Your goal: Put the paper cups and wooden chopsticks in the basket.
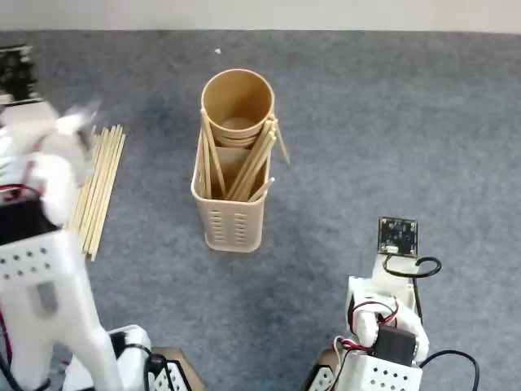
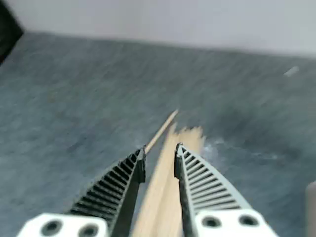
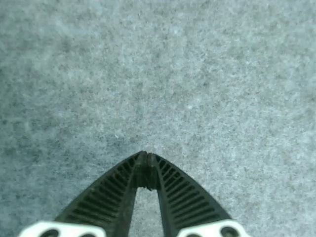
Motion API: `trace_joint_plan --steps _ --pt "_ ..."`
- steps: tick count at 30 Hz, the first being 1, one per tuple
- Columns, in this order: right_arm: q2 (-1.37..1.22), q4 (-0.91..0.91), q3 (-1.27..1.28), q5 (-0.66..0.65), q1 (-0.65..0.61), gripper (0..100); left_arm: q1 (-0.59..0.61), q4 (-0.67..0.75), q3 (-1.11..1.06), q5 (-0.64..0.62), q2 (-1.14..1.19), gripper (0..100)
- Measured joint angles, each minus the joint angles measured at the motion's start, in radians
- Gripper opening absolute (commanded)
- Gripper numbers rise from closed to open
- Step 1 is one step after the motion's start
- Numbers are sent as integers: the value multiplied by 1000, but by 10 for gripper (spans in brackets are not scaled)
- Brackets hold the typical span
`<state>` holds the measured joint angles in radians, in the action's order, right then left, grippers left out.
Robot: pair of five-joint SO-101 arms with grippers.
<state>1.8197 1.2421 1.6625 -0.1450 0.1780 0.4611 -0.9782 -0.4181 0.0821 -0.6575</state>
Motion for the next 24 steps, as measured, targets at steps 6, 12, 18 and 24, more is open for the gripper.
trace_joint_plan --steps 6,12,18,24 --pt "0 0 0 0 0 5 71 -83 -11 318 290 130" --pt "0 0 0 0 0 5 69 -238 160 454 617 130" --pt "0 0 0 0 0 5 34 -307 269 540 778 130" --pt "0 0 0 0 0 5 -54 -285 276 528 845 133"
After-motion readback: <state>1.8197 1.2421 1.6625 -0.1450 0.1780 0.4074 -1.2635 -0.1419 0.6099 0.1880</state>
